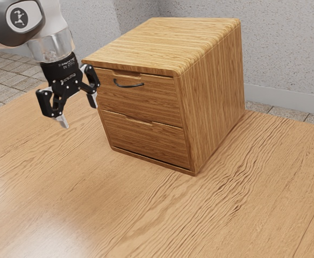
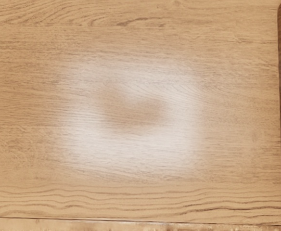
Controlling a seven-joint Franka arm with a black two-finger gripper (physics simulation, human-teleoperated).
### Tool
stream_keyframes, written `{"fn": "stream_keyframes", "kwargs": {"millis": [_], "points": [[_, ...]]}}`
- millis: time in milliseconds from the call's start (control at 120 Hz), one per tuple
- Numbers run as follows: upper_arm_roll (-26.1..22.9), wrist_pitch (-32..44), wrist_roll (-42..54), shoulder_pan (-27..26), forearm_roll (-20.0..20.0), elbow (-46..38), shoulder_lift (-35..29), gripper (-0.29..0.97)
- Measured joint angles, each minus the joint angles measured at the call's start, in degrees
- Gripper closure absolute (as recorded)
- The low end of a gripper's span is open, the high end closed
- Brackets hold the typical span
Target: Pull the drawer handle with one arm to open the drawer
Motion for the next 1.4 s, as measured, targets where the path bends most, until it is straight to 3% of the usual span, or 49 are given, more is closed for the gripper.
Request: {"fn": "stream_keyframes", "kwargs": {"millis": [317,517,758,933,1167,1400], "points": [[0.5,-0.1,-1.4,-3.0,-1.3,0.3,-0.1,0.0],[-0.7,-1.0,-2.4,-1.5,-2.2,9.9,-2.8,0.0],[-1.0,10.8,-1.8,-1.1,-3.9,8.1,4.1,0.0],[-0.1,18.8,0.6,-0.8,-6.2,6.3,3.8,0.02],[1.0,24.1,3.8,-0.6,-4.0,4.3,4.1,0.08],[0.9,26.8,6.0,-1.4,-3.7,2.6,5.7,0.25]]}}
